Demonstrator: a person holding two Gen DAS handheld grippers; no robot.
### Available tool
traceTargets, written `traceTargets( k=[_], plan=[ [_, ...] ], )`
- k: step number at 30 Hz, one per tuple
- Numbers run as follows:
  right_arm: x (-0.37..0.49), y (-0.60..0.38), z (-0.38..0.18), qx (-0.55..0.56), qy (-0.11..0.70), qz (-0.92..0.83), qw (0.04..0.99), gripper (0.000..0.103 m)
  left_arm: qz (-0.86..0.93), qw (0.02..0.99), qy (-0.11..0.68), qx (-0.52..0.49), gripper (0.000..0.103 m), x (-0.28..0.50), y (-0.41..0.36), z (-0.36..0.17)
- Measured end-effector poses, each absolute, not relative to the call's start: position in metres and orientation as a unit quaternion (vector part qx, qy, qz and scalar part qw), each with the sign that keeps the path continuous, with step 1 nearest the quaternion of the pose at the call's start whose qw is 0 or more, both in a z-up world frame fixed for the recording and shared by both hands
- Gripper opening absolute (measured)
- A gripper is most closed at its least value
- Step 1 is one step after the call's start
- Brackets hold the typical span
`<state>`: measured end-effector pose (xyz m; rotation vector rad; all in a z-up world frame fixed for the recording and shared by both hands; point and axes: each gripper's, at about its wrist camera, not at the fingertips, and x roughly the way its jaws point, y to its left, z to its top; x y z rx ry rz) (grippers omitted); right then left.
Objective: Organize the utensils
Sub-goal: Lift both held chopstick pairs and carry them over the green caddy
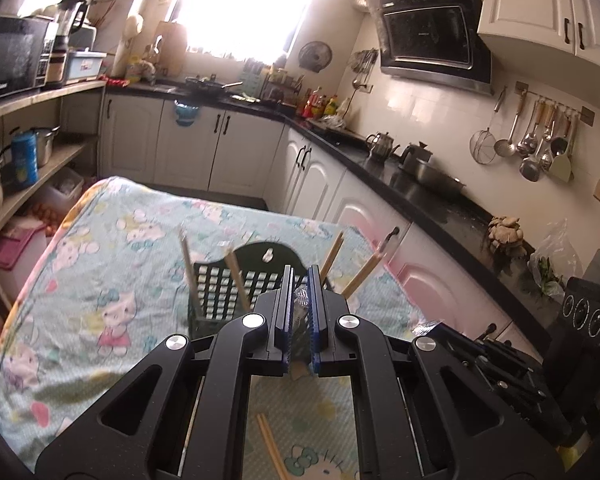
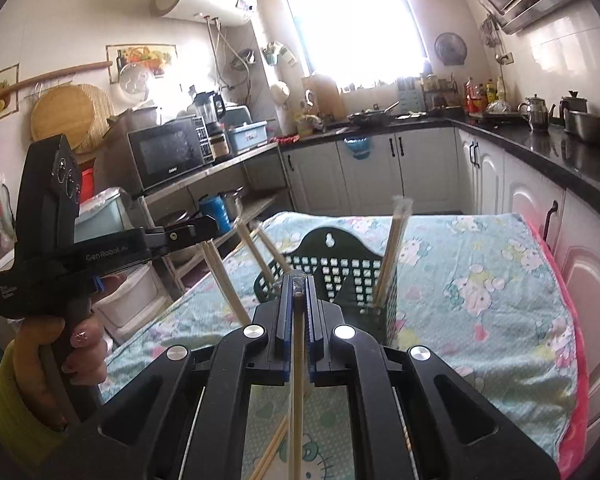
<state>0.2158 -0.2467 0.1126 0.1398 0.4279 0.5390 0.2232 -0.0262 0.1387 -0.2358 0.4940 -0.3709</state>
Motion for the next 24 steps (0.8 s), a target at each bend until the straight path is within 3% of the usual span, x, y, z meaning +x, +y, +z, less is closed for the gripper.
traceTargets(
  k=[17, 24],
  plan=[
    [0.25, -0.253, 0.15, 0.068, 0.158, 0.23, 0.958, 0.006, -0.204, 0.958, 0.179, -0.093, 0.0, 0.253, -0.051, 0.194],
    [0.27, -0.249, 0.159, 0.063, 0.147, 0.224, 0.961, 0.006, -0.201, 0.956, 0.195, -0.088, 0.0, 0.27, -0.052, 0.19]
  ],
)
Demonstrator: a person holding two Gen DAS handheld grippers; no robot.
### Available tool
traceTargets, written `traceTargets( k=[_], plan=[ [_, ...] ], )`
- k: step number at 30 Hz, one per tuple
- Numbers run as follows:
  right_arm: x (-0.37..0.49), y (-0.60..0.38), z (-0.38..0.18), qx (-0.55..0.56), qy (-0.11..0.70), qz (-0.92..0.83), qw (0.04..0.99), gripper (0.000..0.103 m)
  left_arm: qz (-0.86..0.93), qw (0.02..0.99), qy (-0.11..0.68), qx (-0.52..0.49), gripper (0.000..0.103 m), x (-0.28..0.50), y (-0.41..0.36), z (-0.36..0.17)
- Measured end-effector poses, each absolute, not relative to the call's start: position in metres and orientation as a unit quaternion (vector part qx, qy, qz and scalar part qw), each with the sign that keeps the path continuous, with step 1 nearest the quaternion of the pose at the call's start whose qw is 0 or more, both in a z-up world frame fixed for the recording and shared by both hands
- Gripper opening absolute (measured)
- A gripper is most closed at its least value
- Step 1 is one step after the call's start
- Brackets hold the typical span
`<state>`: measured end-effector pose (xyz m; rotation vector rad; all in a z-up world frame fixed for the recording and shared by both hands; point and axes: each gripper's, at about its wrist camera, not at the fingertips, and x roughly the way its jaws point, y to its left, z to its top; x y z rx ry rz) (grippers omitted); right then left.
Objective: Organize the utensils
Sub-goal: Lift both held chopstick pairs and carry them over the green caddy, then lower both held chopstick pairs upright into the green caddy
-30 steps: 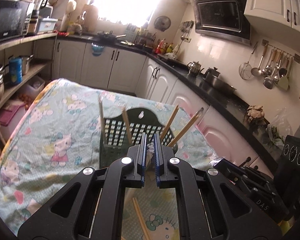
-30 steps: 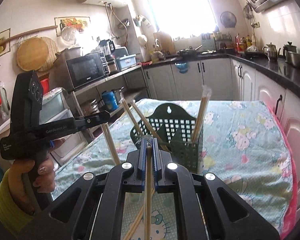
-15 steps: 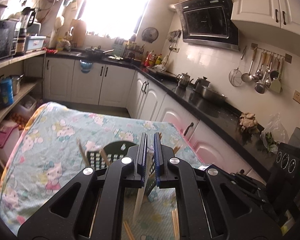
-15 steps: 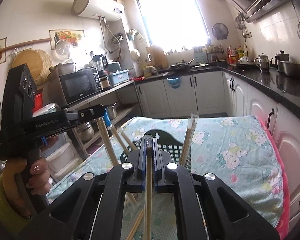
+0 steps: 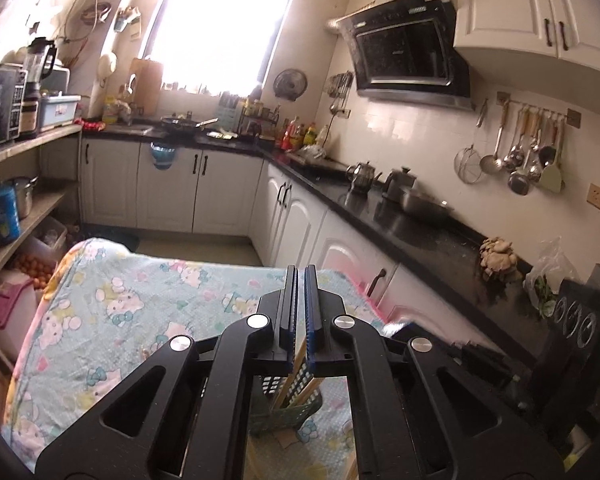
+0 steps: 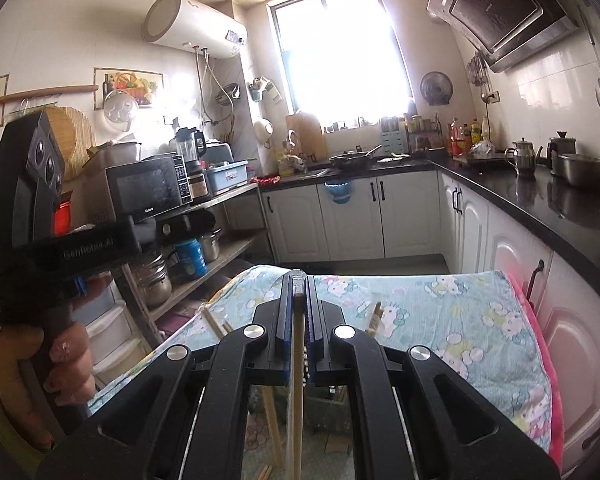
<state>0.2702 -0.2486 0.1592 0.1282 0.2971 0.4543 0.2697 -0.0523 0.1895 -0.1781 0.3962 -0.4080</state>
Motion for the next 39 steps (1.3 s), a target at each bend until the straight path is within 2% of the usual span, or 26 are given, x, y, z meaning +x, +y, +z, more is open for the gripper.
traceTargets(
  k=[6, 11, 25, 39],
  plan=[
    [0.288, -0.248, 0.162, 0.072, 0.144, 0.221, 0.962, 0.006, -0.178, 0.948, 0.246, -0.099, 0.001, 0.283, -0.037, 0.154],
    [0.298, -0.249, 0.165, 0.076, 0.142, 0.218, 0.963, 0.006, -0.179, 0.939, 0.281, -0.087, 0.016, 0.282, -0.036, 0.126],
    [0.318, -0.25, 0.184, 0.083, 0.11, 0.213, 0.967, 0.006, -0.17, 0.915, 0.356, -0.081, 0.017, 0.29, -0.037, 0.064],
    [0.338, -0.243, 0.204, 0.073, 0.075, 0.218, 0.97, 0.006, -0.153, 0.91, 0.379, -0.069, 0.017, 0.314, -0.05, 0.041]
  ],
)
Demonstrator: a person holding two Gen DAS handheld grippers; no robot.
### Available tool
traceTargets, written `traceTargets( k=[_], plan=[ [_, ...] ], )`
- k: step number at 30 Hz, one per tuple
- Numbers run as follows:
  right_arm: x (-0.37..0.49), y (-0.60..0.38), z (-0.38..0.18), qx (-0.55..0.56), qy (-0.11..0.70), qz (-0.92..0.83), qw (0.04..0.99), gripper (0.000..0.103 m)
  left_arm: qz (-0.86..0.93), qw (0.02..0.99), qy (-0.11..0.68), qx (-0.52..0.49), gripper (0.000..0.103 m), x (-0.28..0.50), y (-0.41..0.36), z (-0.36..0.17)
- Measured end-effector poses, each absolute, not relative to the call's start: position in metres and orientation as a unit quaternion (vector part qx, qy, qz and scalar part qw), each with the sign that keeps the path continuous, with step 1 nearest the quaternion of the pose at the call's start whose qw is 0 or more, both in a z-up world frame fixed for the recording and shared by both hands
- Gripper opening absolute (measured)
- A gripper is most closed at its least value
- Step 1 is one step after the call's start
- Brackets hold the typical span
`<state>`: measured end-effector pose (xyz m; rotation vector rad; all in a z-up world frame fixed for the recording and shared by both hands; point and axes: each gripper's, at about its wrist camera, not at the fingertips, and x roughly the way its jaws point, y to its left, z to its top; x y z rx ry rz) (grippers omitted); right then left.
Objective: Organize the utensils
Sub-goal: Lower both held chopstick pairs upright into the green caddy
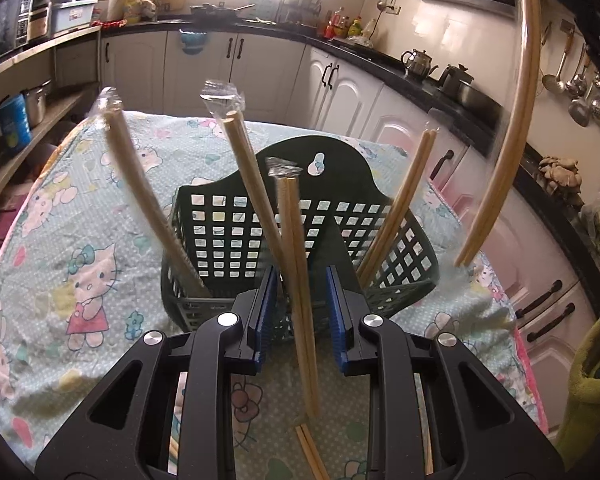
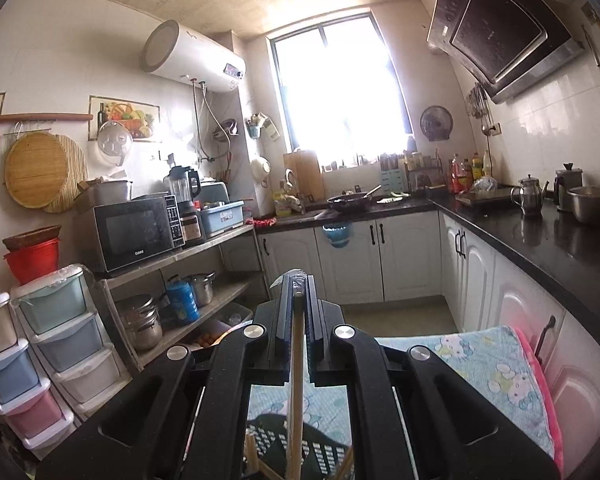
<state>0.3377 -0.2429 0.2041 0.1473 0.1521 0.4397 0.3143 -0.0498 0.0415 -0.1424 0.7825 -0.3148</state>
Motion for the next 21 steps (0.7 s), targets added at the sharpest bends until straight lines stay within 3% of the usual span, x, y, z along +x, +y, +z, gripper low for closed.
traceTargets(
  k=[5, 21],
  plan=[
    [0.349, -0.24, 0.205, 0.073, 0.066, 0.218, 0.971, 0.006, -0.139, 0.913, 0.381, -0.054, 0.007, 0.319, -0.056, 0.04],
    [0.38, -0.238, 0.177, 0.076, 0.067, 0.206, 0.973, 0.006, -0.169, 0.934, 0.301, -0.086, 0.001, 0.316, -0.042, 0.097]
  ],
)
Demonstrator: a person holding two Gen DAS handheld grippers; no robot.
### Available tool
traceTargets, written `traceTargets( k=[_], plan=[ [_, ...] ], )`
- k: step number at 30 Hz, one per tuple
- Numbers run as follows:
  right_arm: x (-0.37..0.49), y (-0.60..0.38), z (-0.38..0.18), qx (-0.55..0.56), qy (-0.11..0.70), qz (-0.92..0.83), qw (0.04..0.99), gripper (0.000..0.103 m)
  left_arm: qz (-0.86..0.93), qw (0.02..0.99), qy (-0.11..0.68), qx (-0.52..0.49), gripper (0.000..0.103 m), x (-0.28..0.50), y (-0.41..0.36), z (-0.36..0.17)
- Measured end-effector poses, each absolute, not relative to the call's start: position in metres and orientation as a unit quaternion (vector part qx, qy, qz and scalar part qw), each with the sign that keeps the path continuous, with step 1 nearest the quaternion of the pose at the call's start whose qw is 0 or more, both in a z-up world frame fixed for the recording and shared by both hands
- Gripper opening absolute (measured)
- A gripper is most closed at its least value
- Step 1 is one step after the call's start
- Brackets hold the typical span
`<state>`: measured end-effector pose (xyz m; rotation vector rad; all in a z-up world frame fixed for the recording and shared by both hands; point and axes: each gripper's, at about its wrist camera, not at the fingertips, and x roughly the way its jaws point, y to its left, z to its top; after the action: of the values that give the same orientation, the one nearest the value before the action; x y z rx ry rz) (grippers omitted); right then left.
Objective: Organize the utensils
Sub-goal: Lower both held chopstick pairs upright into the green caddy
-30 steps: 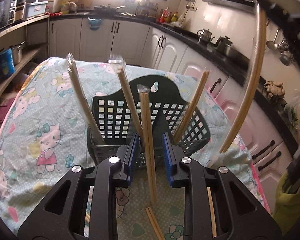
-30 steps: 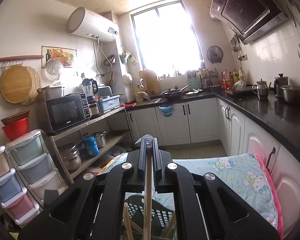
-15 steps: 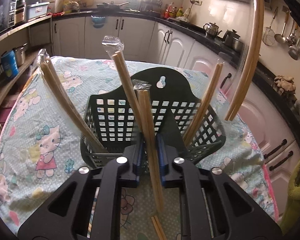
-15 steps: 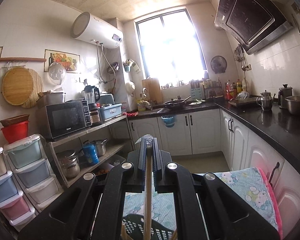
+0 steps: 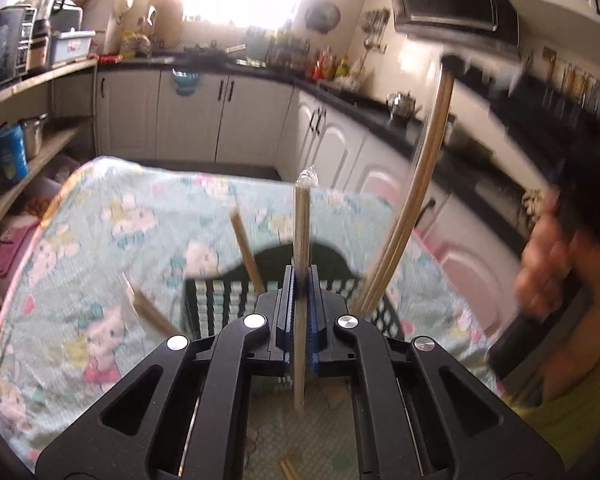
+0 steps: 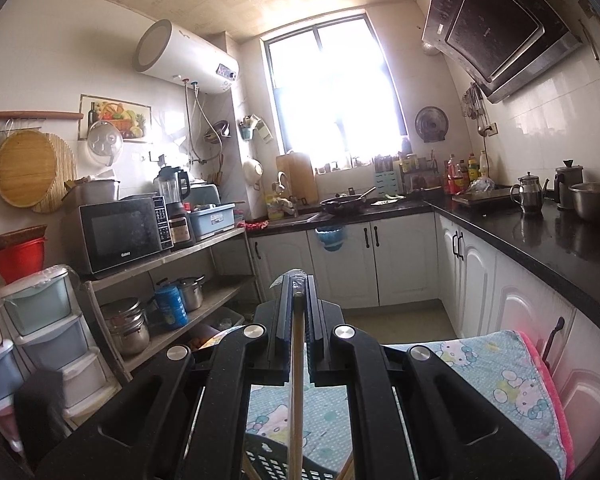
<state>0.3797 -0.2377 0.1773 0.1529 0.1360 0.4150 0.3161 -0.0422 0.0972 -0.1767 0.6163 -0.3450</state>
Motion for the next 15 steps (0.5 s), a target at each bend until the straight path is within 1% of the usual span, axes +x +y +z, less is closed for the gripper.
traceTargets(
  k=[9, 15],
  plan=[
    [0.388, -0.237, 0.156, 0.073, 0.075, 0.2, 0.974, 0.006, -0.158, 0.947, 0.254, -0.115, 0.001, 0.33, -0.029, 0.134],
    [0.392, -0.24, 0.144, 0.075, 0.08, 0.195, 0.975, 0.006, -0.141, 0.957, 0.224, -0.121, 0.001, 0.329, -0.012, 0.149]
  ],
)
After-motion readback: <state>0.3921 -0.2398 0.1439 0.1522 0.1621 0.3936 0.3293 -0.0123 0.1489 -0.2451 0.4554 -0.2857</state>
